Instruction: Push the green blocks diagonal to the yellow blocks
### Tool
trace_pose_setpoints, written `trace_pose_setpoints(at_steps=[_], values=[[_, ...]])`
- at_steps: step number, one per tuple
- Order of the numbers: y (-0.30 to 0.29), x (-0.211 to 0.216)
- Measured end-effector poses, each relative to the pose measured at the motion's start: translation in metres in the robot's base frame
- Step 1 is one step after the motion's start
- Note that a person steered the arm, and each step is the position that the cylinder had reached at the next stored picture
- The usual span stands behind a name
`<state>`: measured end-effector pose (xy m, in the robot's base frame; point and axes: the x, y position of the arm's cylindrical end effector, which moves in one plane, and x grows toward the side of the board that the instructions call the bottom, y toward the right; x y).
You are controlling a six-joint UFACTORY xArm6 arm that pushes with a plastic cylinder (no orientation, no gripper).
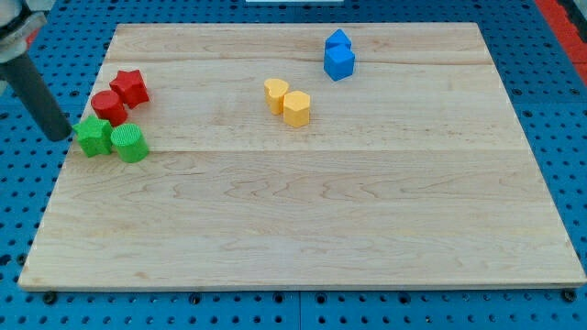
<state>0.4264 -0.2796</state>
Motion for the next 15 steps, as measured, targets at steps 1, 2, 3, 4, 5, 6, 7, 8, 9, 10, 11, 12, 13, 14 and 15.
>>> trace_pose_setpoints(at_steps=[1,2,3,4,5,6,7,8,9,10,11,12,13,14,15], values=[[0.088,0.004],[0.134,0.02],[0.118,0.035],[0.121,0.035],[0.121,0.035],[0.121,0.035],[0.124,0.035],[0.125,0.035],[0.129,0.035],[0.129,0.035],[0.129,0.035],[0.129,0.026],[0.13,-0.002],[0.13,-0.039],[0.15,-0.077]])
